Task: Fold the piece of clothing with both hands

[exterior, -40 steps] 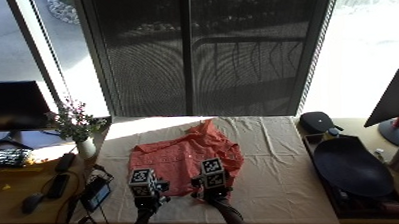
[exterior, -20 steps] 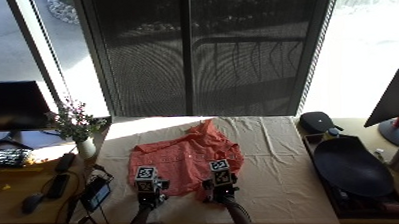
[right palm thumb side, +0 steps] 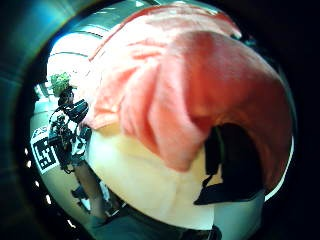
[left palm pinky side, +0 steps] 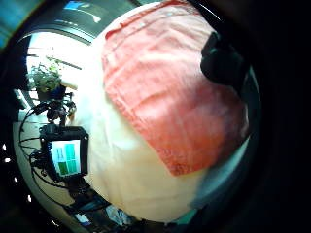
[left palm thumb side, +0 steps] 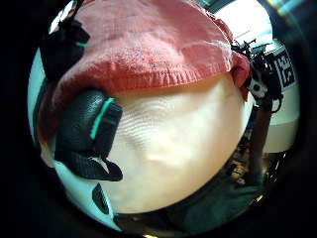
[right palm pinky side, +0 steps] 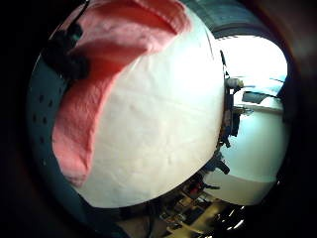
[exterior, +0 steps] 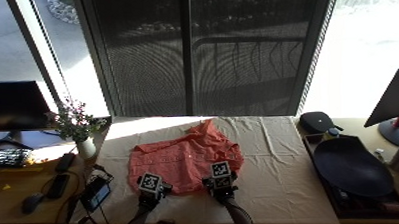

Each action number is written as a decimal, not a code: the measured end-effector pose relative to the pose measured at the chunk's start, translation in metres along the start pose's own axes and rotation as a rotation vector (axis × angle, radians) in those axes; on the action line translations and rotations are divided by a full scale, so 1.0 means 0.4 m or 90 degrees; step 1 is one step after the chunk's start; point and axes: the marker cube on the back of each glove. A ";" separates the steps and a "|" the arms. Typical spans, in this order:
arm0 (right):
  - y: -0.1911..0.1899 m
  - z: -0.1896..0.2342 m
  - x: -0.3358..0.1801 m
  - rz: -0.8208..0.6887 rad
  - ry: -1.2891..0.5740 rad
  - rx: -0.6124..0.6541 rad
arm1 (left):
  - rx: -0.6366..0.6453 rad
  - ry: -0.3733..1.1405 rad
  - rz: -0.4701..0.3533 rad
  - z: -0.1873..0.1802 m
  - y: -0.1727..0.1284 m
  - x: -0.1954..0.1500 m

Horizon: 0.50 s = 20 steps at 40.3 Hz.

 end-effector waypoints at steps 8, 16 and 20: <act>-0.066 0.059 0.023 0.000 0.051 0.105 | 0.084 -0.045 -0.029 -0.033 0.004 -0.010; 0.000 -0.014 0.031 -0.108 0.081 0.048 | 0.150 -0.057 -0.024 -0.148 0.039 -0.056; 0.049 -0.072 0.039 -0.189 0.083 -0.051 | -0.029 0.062 0.025 -0.189 0.141 -0.017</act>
